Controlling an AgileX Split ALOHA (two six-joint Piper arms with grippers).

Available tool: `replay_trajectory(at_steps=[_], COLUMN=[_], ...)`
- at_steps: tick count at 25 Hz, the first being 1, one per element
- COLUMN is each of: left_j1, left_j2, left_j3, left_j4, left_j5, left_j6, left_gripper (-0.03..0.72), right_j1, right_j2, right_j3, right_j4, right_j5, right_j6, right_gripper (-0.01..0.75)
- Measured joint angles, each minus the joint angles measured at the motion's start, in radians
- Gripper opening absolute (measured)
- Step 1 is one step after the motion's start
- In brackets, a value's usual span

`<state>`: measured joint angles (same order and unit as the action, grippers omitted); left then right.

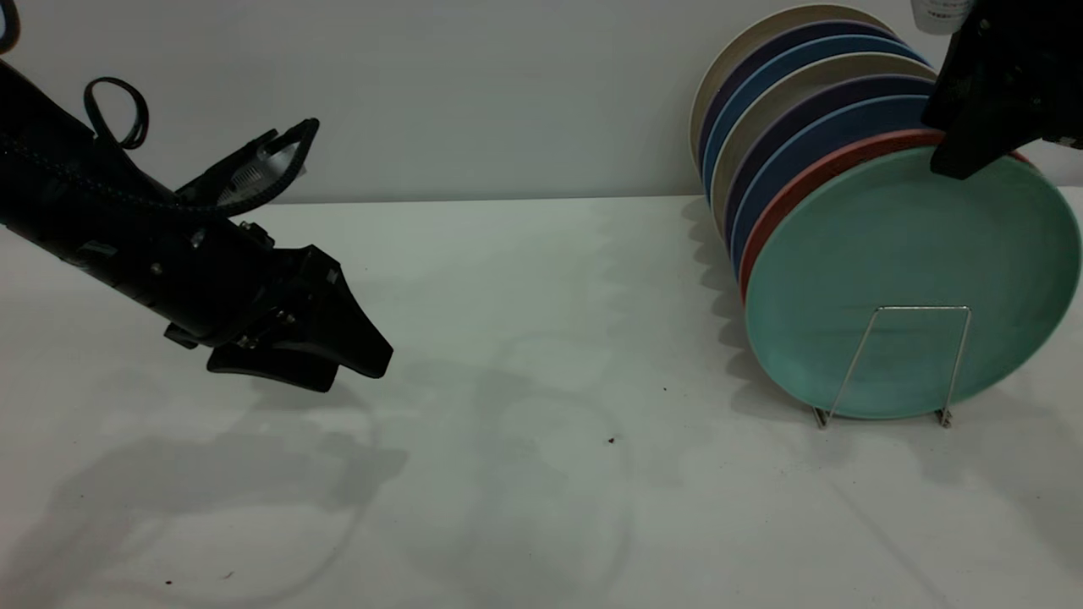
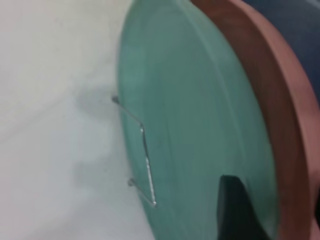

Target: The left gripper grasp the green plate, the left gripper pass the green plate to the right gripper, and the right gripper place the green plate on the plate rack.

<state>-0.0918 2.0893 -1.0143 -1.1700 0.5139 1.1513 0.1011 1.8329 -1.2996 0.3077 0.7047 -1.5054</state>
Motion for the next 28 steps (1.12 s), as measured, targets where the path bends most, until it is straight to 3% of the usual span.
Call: replay_trajectory(at_steps=[5, 13, 17, 21, 24, 28], left_j1=[0.012, 0.062, 0.062, 0.062, 0.062, 0.062], left_j2=[-0.032, -0.209, -0.331, -0.471, -0.577, -0.74], left_j3=[-0.005, -0.068, -0.079, -0.08, -0.079, -0.024], left_j4=[0.067, 0.591, 0.934, 1.21, 1.292, 1.286], left_j5=[-0.047, -0.059, 0.027, 0.192, 0.314, 0.375], left_j6=[-0.055, -0.526, -0.814, -1.049, -1.128, -1.151], left_gripper=[0.588, 0.588, 0.588, 0.588, 0.588, 0.588], right_j1=[0.0, 0.0, 0.0, 0.0, 0.0, 0.0], right_j2=[-0.024, -0.158, -0.209, -0.261, -0.308, -0.404], right_j3=[-0.002, -0.001, -0.001, -0.001, -0.001, 0.024], right_j4=[0.004, -0.033, -0.061, -0.108, -0.15, -0.196], right_j5=[0.073, 0.081, 0.139, 0.271, 0.405, 0.51], right_j6=[0.162, 0.907, 1.199, 1.323, 1.372, 1.426], right_gripper=[0.495, 0.541, 0.541, 0.541, 0.541, 0.532])
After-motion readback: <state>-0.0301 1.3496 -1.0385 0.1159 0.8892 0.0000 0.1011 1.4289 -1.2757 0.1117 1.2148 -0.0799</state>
